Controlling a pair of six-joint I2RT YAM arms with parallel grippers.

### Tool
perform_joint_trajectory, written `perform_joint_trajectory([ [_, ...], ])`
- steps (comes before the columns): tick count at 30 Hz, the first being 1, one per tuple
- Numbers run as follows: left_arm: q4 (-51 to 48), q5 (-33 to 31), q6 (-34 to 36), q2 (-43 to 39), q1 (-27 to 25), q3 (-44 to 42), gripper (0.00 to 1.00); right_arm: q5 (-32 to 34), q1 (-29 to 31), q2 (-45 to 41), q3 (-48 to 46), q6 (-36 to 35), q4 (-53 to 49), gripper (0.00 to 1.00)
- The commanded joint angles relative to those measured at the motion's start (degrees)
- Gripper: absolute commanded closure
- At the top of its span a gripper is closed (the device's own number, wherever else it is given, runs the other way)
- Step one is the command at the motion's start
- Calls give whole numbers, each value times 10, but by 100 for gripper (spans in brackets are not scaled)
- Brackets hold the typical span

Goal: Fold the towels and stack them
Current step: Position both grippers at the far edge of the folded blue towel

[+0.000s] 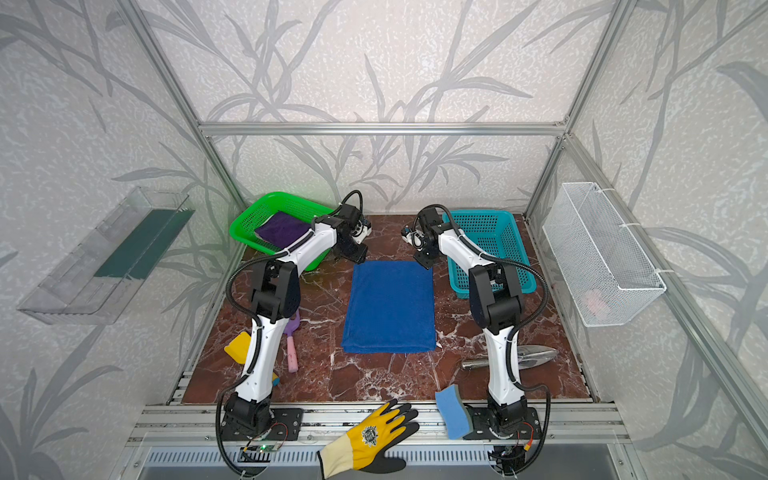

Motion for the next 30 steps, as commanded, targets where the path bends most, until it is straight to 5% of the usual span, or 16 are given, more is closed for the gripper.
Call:
perform_joint_trajectory([
  [1,-56,-21,16,20,-2,35,53,7,2,-11,0,-17,0,54],
  [21,-125,-28,-6,88,-2,98,65,28,5,-8,21,-46,4,54],
  [30,-135,-33,-8,98,-2,97,94,25,6,-3,26,-58,9,54],
])
